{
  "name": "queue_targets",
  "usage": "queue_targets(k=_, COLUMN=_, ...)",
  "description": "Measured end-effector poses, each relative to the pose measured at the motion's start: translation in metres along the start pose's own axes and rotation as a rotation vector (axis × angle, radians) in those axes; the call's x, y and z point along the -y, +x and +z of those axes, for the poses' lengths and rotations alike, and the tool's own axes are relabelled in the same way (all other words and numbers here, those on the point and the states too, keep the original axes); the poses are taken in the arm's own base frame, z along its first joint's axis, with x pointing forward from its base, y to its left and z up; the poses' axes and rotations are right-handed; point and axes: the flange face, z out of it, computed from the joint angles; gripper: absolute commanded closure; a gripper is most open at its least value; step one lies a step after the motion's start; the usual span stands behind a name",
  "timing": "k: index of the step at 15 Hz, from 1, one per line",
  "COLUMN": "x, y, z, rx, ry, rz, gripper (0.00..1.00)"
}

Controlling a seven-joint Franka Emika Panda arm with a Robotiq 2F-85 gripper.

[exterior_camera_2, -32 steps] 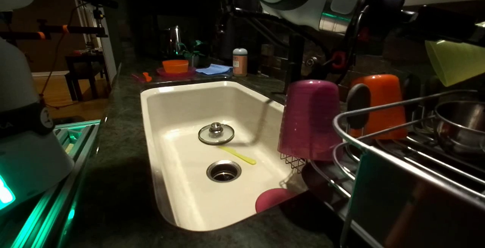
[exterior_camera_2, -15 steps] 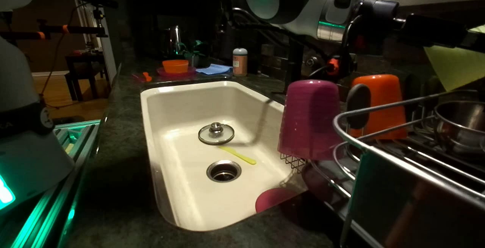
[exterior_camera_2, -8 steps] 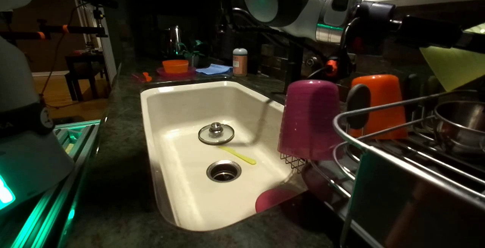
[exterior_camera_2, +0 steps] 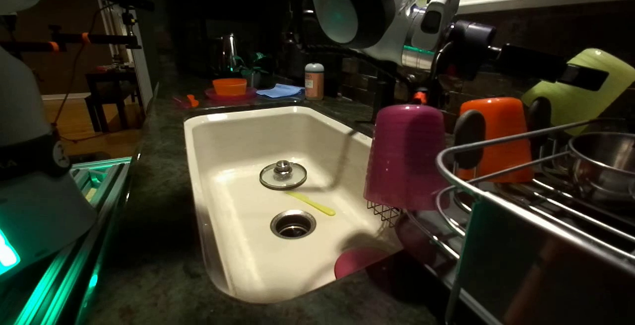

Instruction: Put the yellow cup inside the drying rack

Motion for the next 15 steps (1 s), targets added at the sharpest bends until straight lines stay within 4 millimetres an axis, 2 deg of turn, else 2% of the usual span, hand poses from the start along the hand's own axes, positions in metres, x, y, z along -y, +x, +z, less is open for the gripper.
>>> queue_targets(k=3, x=0.002, y=-0.003, z=-0.002, rx=0.002, ry=0.005, rz=-0.001, gripper=0.0)
queue_targets(k=5, x=0.003, y=-0.001, z=-0.002, rx=0.0, ry=0.006, rz=0.006, gripper=0.0)
queue_targets(k=11, x=0.003, y=0.025, z=-0.01, rx=-0.014, ry=0.002, rz=0.04, gripper=0.0)
queue_targets(k=15, x=0.003, y=0.039, z=-0.027, rx=0.088, ry=0.003, rz=0.024, gripper=0.0)
